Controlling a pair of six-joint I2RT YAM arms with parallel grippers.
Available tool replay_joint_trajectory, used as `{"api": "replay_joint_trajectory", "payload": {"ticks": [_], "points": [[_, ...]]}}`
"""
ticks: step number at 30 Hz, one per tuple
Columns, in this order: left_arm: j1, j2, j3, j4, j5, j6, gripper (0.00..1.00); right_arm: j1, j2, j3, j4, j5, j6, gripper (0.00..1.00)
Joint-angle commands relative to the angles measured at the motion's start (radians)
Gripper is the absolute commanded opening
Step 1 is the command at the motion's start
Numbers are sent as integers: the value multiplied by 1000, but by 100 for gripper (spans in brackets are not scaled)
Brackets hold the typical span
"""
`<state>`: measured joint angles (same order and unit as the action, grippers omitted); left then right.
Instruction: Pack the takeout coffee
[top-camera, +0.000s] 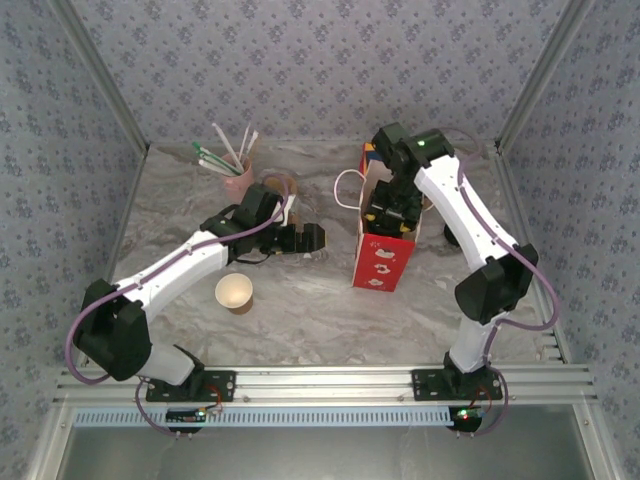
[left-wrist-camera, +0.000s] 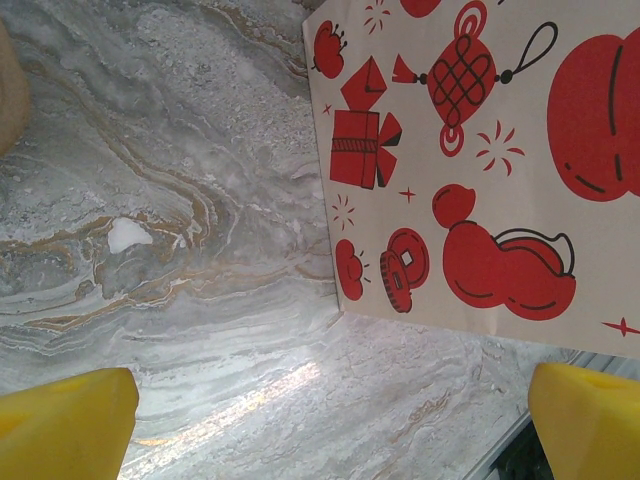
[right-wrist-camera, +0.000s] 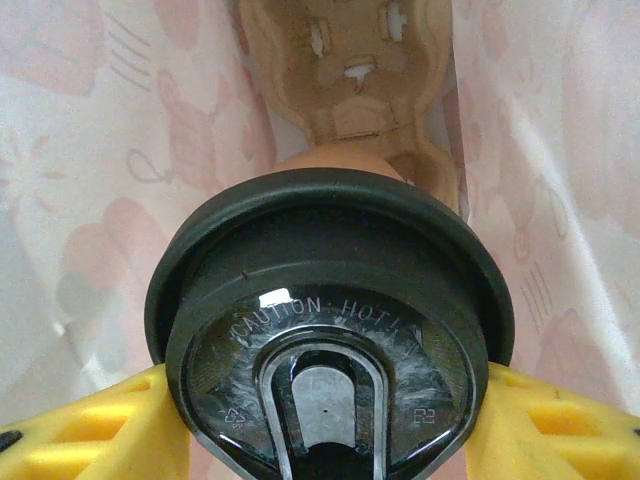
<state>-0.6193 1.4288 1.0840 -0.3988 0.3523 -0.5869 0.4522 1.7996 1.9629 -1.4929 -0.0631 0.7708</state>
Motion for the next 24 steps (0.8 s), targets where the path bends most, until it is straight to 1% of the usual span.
{"api": "replay_joint_trajectory", "payload": {"ticks": [1, 9, 15, 24], "points": [[7, -7, 36, -1, 13, 18, 100, 8, 16, -26, 5, -10, -5, 62], [15, -7, 43, -29, -5, 17, 100, 18, 31, -90, -10, -52, -87, 61], [31, -8, 49, -38, -12, 7, 100, 16, -14, -193, 8, -76, -134, 61], [33, 5, 73, -60, -27, -2, 100, -5, -76, -301, 9, -77, -286, 61]]}}
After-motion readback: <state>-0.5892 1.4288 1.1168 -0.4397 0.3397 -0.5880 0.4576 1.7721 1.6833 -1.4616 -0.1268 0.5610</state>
